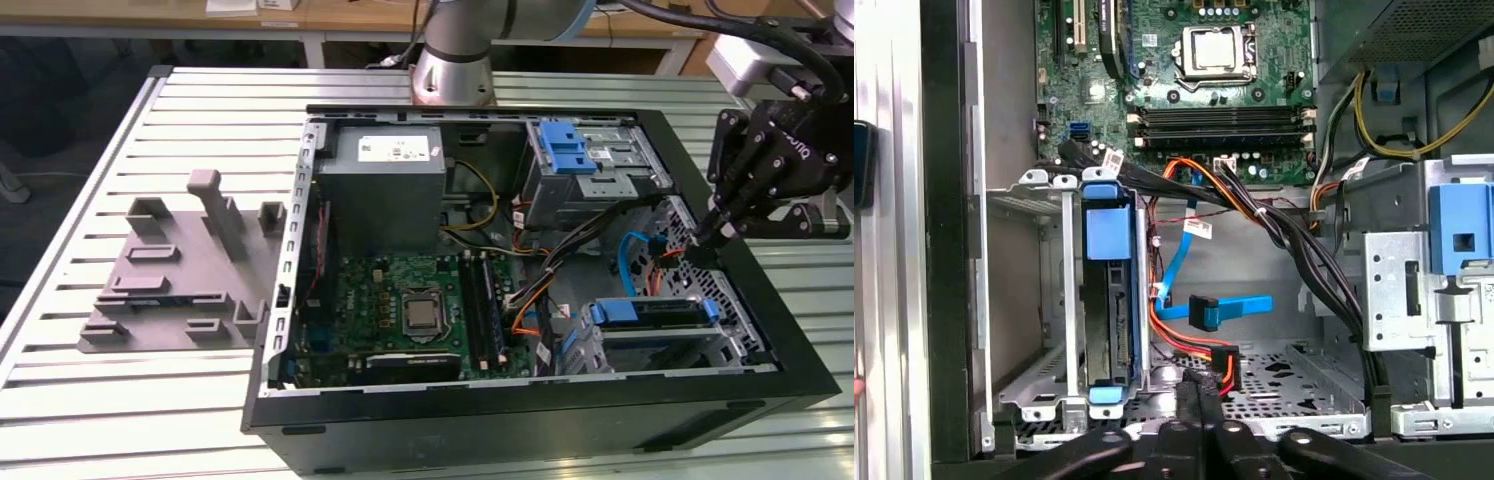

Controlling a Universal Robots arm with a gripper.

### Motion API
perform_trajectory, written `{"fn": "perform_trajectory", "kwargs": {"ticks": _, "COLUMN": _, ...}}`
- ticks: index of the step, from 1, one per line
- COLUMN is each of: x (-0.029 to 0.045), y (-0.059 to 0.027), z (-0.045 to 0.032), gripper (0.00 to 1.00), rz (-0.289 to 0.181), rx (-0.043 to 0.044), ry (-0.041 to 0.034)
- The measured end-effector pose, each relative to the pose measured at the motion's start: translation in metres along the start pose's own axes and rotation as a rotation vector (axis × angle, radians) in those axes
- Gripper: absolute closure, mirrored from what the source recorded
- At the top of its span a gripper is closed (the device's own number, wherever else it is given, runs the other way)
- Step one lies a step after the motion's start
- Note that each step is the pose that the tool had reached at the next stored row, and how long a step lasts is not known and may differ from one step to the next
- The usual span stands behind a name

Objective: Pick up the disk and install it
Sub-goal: 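Insert the first disk wire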

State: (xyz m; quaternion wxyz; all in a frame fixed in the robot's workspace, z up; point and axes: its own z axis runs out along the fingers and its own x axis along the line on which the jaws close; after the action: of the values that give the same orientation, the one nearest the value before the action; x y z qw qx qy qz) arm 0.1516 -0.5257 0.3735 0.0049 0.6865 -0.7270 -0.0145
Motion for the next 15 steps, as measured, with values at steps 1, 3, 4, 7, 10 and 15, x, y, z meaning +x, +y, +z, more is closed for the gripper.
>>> {"fn": "perform_trajectory", "kwargs": {"ticks": 1, "x": -0.0003, "y": -0.0008, "z": 0.0005, "gripper": 0.89, "rz": 0.000, "rx": -0.0023, "ry": 0.0006}}
{"fn": "perform_trajectory", "kwargs": {"ticks": 3, "x": -0.0011, "y": -0.0020, "z": 0.0021, "gripper": 0.82, "rz": 0.003, "rx": -0.0100, "ry": 0.0017}}
{"fn": "perform_trajectory", "kwargs": {"ticks": 4, "x": -0.0014, "y": -0.0024, "z": 0.0029, "gripper": 0.82, "rz": 0.006, "rx": -0.0138, "ry": 0.0022}}
{"fn": "perform_trajectory", "kwargs": {"ticks": 7, "x": -0.0021, "y": -0.0033, "z": 0.0054, "gripper": 0.81, "rz": 0.016, "rx": -0.0256, "ry": 0.0041}}
{"fn": "perform_trajectory", "kwargs": {"ticks": 10, "x": -0.0028, "y": -0.0045, "z": 0.0075, "gripper": 0.75, "rz": 0.023, "rx": -0.0340, "ry": 0.0083}}
{"fn": "perform_trajectory", "kwargs": {"ticks": 15, "x": -0.0041, "y": -0.0051, "z": 0.0119, "gripper": 0.75, "rz": 0.037, "rx": -0.0427, "ry": 0.0153}}
